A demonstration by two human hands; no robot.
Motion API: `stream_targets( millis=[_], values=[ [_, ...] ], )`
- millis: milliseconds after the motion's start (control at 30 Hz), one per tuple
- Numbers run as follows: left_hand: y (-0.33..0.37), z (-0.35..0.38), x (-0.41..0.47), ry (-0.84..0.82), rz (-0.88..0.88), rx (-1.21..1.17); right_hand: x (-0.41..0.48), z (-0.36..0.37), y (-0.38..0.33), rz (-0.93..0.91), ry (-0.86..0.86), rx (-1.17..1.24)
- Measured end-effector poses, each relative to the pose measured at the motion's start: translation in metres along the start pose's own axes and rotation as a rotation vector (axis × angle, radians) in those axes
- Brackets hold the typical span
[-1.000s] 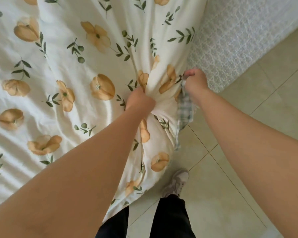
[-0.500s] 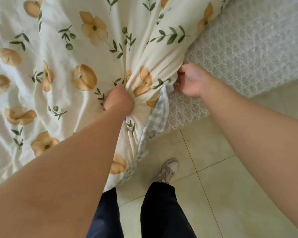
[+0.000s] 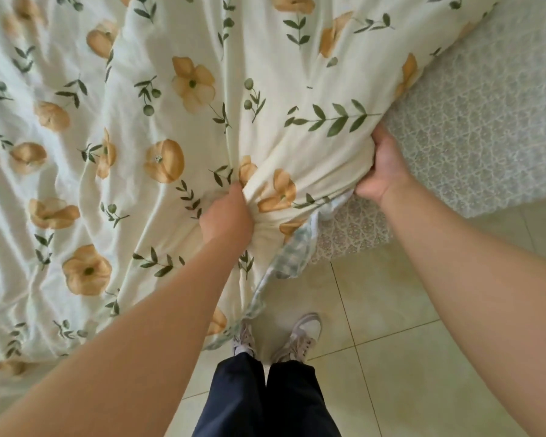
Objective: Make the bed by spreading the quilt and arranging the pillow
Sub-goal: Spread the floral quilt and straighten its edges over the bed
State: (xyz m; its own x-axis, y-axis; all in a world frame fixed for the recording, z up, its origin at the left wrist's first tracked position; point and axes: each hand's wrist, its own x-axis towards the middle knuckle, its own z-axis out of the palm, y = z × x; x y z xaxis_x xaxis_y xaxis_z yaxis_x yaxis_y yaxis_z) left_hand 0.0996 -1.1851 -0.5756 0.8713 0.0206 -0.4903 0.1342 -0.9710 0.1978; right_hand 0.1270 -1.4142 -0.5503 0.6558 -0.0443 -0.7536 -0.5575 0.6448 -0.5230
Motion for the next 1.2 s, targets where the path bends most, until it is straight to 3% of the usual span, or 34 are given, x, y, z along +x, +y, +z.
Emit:
stream_targets(
  millis=[133, 233, 400, 467, 633, 867, 1000, 1133, 1200],
  values=[
    [0.012, 0.007, -0.044, 0.015, 0.029, -0.241, -0.019, -0.021, -0.003, -0.096, 0.055, 0.042],
    [0.029, 0.018, -0.076, 0.097, 0.193, -0.277, -0.037, -0.041, -0.009, -0.183, 0.115, 0.100],
    [0.045, 0.045, -0.103, 0.191, 0.591, -0.086, -0.064, -0.084, -0.007, -0.243, 0.154, 0.367],
    [0.049, 0.056, -0.108, 0.223, 0.676, 0.013, -0.072, -0.093, -0.007, -0.248, 0.185, 0.321],
    [0.065, 0.069, -0.113, 0.139, 0.583, 0.194, -0.085, -0.080, 0.009, -0.182, 0.261, 0.210],
    [0.090, 0.062, -0.094, 0.023, 0.414, 0.268, -0.109, -0.053, 0.036, -0.253, 0.142, 0.102],
    [0.086, 0.032, -0.081, -0.070, 0.428, -0.006, -0.114, -0.064, 0.026, -0.190, 0.158, 0.091],
    [0.092, 0.015, -0.100, -0.136, 0.472, -0.200, -0.112, -0.064, 0.005, -0.027, 0.196, -0.316],
    [0.098, 0.018, -0.121, -0.125, 0.520, -0.257, -0.105, -0.073, -0.010, -0.191, 0.370, -0.441]
  ],
)
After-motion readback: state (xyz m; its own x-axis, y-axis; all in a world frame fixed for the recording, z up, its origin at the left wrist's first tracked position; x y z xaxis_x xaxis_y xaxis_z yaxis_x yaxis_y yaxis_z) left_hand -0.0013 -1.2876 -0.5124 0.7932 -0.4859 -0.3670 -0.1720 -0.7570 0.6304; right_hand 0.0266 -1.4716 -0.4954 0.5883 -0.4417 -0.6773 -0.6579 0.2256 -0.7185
